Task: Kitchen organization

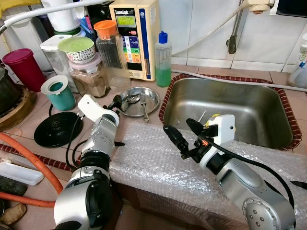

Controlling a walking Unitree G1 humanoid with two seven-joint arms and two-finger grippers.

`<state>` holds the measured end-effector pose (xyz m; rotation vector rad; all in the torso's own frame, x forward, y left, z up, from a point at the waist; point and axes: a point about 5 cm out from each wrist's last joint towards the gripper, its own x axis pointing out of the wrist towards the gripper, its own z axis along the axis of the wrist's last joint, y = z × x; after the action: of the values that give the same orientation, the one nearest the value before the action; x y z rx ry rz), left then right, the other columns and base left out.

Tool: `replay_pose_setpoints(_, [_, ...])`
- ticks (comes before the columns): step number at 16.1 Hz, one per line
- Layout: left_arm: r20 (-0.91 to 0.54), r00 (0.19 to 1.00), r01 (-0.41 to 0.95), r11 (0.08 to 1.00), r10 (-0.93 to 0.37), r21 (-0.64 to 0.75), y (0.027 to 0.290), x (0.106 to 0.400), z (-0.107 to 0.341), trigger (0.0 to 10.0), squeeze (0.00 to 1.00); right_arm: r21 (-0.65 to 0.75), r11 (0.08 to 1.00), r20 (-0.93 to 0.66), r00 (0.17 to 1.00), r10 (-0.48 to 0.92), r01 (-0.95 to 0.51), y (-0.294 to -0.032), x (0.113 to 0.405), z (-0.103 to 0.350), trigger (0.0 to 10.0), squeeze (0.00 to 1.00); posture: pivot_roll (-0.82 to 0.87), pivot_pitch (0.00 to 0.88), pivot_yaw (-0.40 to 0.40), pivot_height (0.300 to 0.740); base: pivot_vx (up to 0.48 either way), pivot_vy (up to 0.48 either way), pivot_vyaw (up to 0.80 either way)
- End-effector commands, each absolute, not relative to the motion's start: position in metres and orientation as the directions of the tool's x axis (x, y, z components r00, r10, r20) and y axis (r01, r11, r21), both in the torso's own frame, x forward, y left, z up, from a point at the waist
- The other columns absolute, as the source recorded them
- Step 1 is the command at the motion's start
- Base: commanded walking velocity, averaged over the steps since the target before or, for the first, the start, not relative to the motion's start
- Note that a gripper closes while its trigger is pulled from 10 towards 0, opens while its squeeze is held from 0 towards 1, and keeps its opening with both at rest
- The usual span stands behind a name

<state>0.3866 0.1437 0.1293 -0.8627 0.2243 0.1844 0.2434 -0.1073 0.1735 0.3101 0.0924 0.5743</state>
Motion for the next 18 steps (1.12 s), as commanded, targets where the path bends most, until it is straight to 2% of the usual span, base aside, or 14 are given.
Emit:
replay_pose_setpoints(1, [-0.245, 0.966, -0.241, 0.622, 0.081, -0.745, 0.148, 0.391, 0.139, 0.0, 0.00, 0.324, 0.782, 0.020, 0.830, 0.557, -0.533, -0.105, 0.241, 0.180, 10.0, 0.00, -0.11, 0.000, 0.124, 0.740, 0.000, 0.000, 0.00])
replay_pose_setpoints(9, [-0.228, 0.957, -0.291, 0.558, 0.181, -0.777, 0.171, 0.393, 0.146, 0.0, 0.00, 0.340, 0.781, -0.020, 0.826, 0.563, -0.524, -0.109, 0.242, 0.174, 10.0, 0.00, -0.09, 0.000, 0.122, 0.740, 0.000, 0.000, 0.00])
replay_pose_setpoints(18, [-0.246, 0.952, -0.304, 0.518, 0.181, -0.799, 0.175, 0.393, 0.142, 0.0, 0.00, 0.333, 0.809, -0.031, 0.851, 0.524, -0.485, -0.113, 0.251, 0.173, 10.0, 0.00, -0.09, 0.000, 0.131, 0.740, 0.000, 0.000, 0.00])
